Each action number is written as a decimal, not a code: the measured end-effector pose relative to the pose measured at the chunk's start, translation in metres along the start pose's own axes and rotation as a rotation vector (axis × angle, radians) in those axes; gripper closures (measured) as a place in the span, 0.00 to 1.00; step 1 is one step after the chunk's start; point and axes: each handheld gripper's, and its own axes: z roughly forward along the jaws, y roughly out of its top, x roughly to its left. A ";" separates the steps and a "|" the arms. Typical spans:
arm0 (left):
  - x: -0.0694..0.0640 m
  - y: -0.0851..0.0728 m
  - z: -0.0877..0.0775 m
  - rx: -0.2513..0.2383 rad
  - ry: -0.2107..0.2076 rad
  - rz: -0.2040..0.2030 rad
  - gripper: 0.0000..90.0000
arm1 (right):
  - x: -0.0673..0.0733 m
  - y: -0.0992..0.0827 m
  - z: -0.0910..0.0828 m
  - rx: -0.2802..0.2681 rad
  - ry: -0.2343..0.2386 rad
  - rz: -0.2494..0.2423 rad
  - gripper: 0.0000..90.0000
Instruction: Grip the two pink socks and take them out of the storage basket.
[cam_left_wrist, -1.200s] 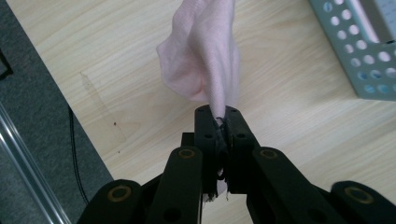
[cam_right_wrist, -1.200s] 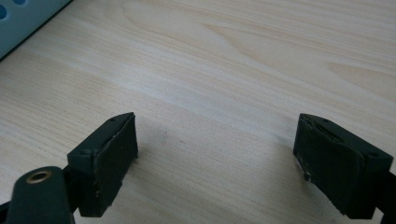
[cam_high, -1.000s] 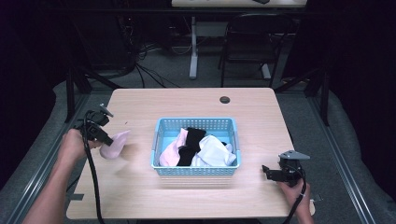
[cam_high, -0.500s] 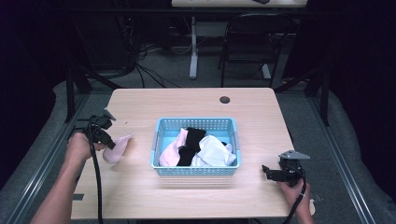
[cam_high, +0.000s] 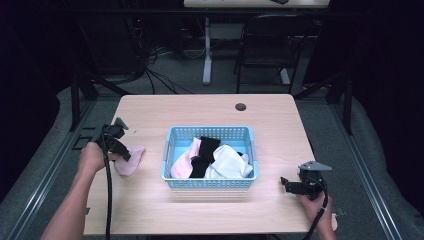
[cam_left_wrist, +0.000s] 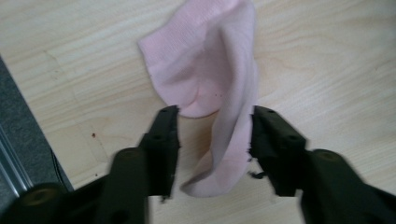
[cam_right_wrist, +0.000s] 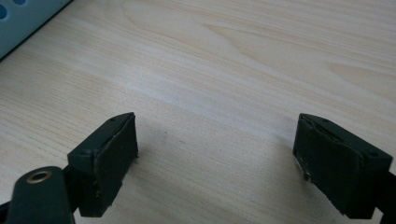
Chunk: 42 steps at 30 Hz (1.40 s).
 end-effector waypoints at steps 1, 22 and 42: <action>0.000 0.000 0.000 0.000 0.000 0.000 0.47 | 0.000 0.000 0.000 0.000 0.000 0.000 0.15; -0.060 0.016 -0.076 -0.167 -0.012 0.152 0.05 | 0.000 0.000 0.000 -0.001 -0.001 0.000 0.15; -0.166 0.061 -0.047 -0.153 -0.109 0.363 0.06 | 0.000 0.000 0.000 -0.002 -0.001 0.000 0.15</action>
